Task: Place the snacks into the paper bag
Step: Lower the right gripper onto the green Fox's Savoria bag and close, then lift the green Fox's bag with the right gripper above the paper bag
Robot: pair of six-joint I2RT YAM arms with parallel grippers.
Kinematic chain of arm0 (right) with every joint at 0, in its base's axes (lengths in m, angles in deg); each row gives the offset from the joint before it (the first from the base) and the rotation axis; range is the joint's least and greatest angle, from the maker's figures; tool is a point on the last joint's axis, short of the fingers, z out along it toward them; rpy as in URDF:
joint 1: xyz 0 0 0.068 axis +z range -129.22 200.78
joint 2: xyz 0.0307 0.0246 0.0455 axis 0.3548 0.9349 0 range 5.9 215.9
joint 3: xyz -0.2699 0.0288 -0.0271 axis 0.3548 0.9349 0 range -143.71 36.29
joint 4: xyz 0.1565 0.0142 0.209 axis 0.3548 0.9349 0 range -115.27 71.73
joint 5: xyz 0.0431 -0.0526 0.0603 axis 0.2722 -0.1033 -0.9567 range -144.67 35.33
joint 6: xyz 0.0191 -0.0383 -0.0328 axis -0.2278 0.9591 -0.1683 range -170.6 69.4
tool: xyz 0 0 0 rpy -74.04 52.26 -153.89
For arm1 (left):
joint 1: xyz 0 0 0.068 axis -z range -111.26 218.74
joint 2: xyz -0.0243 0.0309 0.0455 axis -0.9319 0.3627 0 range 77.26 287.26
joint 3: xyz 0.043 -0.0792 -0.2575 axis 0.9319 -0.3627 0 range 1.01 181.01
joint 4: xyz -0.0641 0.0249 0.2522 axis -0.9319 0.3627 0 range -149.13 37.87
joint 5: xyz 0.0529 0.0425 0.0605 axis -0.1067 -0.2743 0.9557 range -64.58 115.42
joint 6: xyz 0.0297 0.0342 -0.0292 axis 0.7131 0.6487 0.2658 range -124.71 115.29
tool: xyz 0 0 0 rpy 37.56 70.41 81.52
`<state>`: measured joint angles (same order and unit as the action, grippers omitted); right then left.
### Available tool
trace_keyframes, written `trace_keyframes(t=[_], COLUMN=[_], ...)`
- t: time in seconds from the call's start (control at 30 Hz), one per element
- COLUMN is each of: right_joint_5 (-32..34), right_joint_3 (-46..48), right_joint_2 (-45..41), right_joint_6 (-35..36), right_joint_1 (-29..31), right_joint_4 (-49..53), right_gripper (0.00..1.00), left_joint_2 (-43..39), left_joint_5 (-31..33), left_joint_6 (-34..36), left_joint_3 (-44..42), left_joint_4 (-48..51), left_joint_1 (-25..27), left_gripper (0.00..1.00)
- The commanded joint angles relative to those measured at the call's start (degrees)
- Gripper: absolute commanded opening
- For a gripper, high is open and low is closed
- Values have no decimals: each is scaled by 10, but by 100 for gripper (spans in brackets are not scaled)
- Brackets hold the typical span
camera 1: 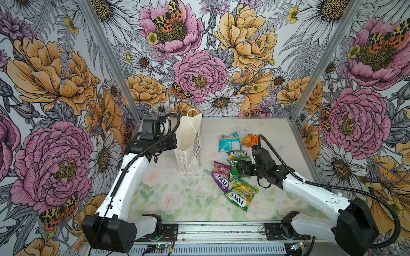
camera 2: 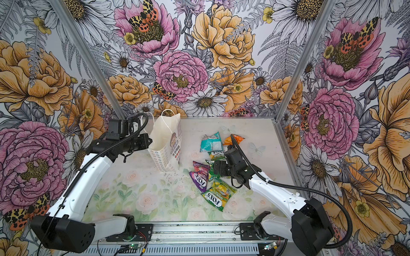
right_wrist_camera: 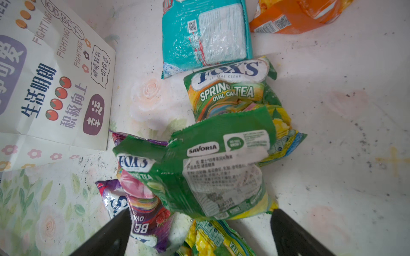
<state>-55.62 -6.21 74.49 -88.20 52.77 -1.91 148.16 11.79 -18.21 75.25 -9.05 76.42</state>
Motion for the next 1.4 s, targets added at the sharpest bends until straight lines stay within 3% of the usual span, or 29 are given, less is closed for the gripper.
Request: trace_keyframes(t=[0.0,0.67,1.0,1.17,1.37], right_joint_5=[22,128,118,118,111], right_joint_3=[-2,-25,-36,-37,-39], right_joint_2=[23,120,161,146,123], right_joint_6=[22,62,64,67,85], right_joint_1=[10,42,43,43,41], right_joint_4=[-33,-80,-100,-100,-100], right_gripper=[100,95,77,51,30], left_joint_2=[-7,-2,-2,-1,-3], left_joint_5=[-13,-16,-18,-20,-21], left_joint_6=[-4,-4,-4,-4,-4], left_joint_3=[-6,-6,-7,-8,-8], left_joint_4=[-13,-13,-17,-17,-18], left_joint_1=[-7,-7,-10,-8,-10], left_gripper=[0,0,0,0,0])
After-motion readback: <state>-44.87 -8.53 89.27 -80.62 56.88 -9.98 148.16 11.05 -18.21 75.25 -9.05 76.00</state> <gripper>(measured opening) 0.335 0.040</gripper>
